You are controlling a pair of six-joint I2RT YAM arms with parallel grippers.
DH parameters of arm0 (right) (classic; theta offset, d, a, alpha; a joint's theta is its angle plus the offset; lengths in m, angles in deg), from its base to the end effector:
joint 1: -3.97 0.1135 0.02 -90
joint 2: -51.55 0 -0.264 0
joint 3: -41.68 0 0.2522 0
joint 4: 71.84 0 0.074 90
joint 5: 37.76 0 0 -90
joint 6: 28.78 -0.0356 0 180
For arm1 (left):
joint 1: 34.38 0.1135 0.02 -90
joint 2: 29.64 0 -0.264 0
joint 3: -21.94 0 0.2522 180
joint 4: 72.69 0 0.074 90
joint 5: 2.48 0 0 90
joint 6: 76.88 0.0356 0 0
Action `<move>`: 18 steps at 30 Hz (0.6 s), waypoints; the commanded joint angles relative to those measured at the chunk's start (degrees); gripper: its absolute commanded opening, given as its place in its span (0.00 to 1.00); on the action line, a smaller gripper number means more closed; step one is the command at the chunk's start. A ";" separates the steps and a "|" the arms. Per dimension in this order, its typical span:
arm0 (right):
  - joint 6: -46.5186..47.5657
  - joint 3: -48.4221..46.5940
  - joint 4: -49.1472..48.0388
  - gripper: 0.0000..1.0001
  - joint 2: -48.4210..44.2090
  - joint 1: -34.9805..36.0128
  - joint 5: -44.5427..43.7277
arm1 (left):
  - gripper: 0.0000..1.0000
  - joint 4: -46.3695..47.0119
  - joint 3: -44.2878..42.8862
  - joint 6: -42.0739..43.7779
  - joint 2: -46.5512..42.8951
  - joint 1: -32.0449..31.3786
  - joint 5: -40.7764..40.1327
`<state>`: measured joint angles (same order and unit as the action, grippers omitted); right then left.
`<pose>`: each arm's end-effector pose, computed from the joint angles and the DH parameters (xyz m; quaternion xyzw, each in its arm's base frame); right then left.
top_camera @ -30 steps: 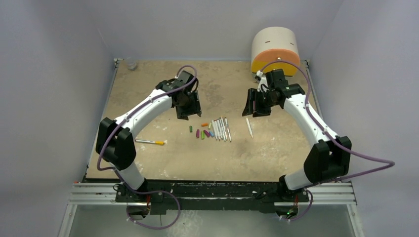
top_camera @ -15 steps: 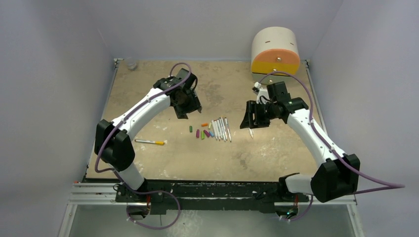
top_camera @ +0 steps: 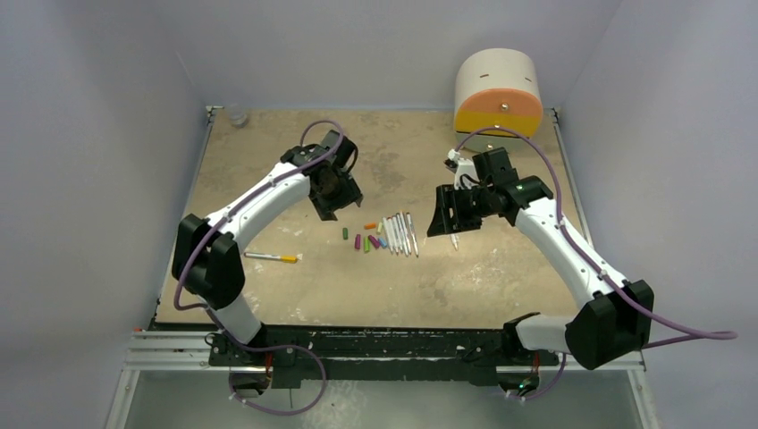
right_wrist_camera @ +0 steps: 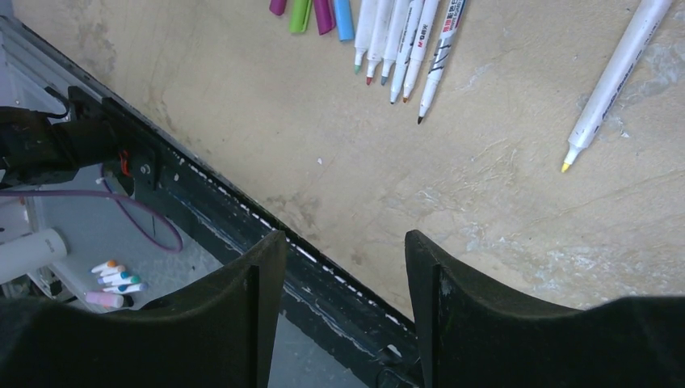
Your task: Open the pen caps
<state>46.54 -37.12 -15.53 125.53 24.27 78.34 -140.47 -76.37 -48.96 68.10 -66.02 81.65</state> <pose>0.2426 0.1064 0.3055 -0.1195 0.9149 0.2999 0.2423 0.3000 -0.1806 0.2767 -0.2668 0.9420 -0.1097 0.1715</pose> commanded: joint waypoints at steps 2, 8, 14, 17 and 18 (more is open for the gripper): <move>1.19 -3.37 -0.69 0.58 0.46 0.10 -0.06 | 0.60 -2.12 3.18 -6.36 -9.06 -0.18 -3.93; -0.36 -4.16 -1.90 0.58 2.76 0.45 0.48 | 0.60 -6.31 10.30 -9.34 -21.25 -0.10 -7.35; -3.37 -8.72 -1.21 0.57 8.01 1.05 -3.17 | 0.61 -4.32 23.33 -17.68 -31.38 0.38 -6.30; -5.97 -12.10 0.14 0.57 9.76 2.27 -4.39 | 0.63 2.39 30.44 -23.14 -34.71 0.65 -4.57; -6.66 -12.68 0.88 0.57 10.19 2.74 -4.60 | 0.63 3.94 32.34 -25.01 -35.39 0.80 -4.38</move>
<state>43.57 -44.83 -16.28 135.39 25.43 75.81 -143.77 -51.13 -64.59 34.96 -65.89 75.95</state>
